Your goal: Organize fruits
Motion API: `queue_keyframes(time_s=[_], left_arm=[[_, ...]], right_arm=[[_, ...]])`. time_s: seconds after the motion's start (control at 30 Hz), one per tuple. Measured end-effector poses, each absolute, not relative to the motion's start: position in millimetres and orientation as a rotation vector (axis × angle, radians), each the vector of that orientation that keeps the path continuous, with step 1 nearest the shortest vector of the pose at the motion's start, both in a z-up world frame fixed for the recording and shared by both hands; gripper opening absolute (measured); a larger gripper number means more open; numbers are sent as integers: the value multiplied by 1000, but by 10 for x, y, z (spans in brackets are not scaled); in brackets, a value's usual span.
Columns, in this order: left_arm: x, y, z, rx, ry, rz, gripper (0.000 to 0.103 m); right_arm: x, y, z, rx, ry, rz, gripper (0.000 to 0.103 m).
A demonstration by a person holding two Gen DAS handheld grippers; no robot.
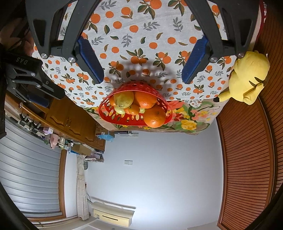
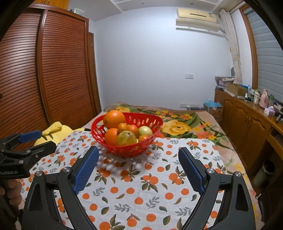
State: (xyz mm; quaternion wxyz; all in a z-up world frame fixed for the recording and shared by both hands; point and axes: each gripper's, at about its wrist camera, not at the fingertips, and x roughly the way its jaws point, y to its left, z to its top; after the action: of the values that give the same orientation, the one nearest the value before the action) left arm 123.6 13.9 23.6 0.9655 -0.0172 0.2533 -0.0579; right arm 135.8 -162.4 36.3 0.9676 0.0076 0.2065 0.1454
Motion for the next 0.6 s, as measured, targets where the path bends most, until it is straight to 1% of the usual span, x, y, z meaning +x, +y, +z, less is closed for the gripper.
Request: queue_keyframes(time_s=[0.6], left_arm=[[1212,86,252,-29,516,-128,90]], right_arm=[[1356,-1623,367,14,417,293,93]])
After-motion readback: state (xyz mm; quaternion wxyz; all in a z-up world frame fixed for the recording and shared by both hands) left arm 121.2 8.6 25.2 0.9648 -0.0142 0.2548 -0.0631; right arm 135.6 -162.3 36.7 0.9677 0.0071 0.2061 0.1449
